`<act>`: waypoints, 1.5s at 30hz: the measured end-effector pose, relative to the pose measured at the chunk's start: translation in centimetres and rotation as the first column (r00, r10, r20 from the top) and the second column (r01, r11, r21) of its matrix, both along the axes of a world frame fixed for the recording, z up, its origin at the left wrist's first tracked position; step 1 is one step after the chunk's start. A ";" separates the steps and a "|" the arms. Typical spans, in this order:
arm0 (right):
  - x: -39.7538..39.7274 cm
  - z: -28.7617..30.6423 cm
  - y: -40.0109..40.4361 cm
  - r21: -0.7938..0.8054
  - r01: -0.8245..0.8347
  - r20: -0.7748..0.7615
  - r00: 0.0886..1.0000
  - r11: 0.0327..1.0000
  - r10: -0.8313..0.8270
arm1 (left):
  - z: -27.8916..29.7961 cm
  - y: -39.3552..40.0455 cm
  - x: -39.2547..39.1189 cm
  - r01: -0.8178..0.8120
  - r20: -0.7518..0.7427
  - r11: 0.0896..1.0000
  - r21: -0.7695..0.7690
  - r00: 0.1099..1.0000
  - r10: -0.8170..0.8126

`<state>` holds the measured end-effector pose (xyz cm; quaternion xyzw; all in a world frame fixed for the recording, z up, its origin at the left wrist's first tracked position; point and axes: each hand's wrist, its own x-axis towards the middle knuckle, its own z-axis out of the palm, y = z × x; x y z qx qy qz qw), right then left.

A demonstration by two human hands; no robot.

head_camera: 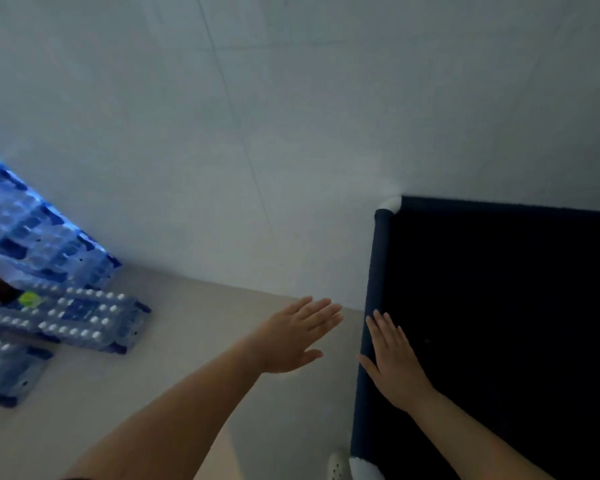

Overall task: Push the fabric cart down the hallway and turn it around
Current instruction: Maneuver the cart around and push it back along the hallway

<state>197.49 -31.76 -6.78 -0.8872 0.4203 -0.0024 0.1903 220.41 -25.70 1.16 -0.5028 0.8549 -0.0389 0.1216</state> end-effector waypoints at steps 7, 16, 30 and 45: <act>0.2 -0.4 0.5 -0.056 0.152 -0.094 0.983 0.987 -0.157 | -2.6 -7.1 -0.3 0.276 -0.045 0.961 0.026 0.960 -0.275; 4.2 0.5 3.9 -0.193 0.627 -0.147 0.742 0.755 -0.654 | -4.5 -16.0 -0.3 0.651 -0.016 0.758 -0.043 0.758 -0.652; 14.2 -0.6 10.4 -0.160 0.956 -0.132 0.225 0.245 -0.965 | -6.6 -20.0 1.2 0.782 0.003 0.610 0.129 0.615 -0.788; 15.9 -1.6 8.6 -0.208 0.976 -0.106 -0.084 -0.060 -0.991 | -9.7 -24.9 -2.0 0.945 -0.206 0.325 -0.016 0.315 -0.926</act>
